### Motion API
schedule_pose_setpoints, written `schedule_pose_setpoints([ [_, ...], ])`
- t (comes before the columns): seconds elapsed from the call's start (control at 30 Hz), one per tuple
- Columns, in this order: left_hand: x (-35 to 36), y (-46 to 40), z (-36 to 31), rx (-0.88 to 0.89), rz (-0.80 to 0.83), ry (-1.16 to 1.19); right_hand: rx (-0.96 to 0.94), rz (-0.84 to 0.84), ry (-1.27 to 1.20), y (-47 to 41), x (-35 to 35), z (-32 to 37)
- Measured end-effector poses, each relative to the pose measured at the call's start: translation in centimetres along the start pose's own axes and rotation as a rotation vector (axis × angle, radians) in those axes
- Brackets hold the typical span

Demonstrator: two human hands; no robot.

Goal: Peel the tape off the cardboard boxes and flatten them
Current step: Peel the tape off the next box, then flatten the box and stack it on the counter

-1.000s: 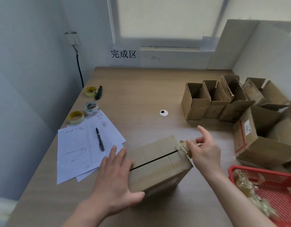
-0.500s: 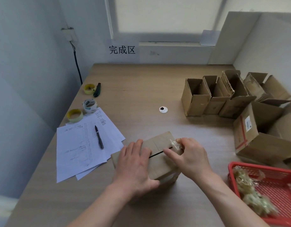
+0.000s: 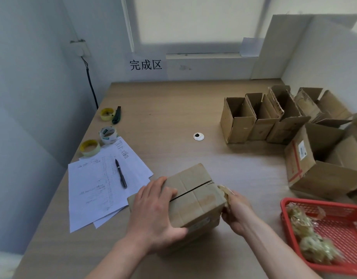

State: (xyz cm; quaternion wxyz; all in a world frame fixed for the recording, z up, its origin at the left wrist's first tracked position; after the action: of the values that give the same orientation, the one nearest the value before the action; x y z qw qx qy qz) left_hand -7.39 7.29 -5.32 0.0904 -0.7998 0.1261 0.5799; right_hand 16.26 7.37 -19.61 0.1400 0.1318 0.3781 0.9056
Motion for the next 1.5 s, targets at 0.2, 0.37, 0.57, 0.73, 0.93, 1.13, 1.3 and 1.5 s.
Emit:
schedule_pose_setpoints([
  [0.2,-1.3,1.3,1.9,-0.032,-0.054,0.103,-0.45,-0.114,0.344,1.7,1.5,5.4],
  [0.37,-1.6,1.7,2.3,-0.051,-0.056,0.128,-0.72,-0.047,0.409,3.7,3.6,8.3],
  [0.57,-1.9,1.8,2.5,-0.06,-0.09,0.156,-0.537,0.071,0.048,3.9,3.0,5.7],
  [0.73,-1.0,0.7,0.1,0.002,-0.037,0.092,-0.402,0.226,-0.086,4.4,1.5,3.6],
  [0.93,0.4,-1.4,-4.1,0.067,0.001,0.093,-0.384,0.167,0.145,4.5,-3.1,5.4],
  [1.13,2.5,-4.9,-10.6,0.125,0.026,0.12,-0.489,-0.158,0.056,3.9,-12.7,8.9],
  [1.3,4.5,-7.6,-15.3,0.15,0.064,0.014,-0.452,-0.376,-0.005,4.1,-22.6,9.8],
  [1.5,5.1,-9.0,-16.1,0.127,0.086,-0.035,-0.514,-0.518,0.697,2.8,-27.5,10.1],
])
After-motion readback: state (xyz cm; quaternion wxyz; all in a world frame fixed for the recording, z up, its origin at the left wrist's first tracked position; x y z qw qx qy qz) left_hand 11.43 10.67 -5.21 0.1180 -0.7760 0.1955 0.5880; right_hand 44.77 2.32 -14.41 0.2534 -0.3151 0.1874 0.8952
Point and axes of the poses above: each hand's wrist, its own y-axis away from the middle knuckle, its own x-axis out of the palm, z = x × y, the point moved 10 cm from there along -y, towards the middle knuckle, and after that the axes turned 6 degrees about z, right-handed, at the moved point
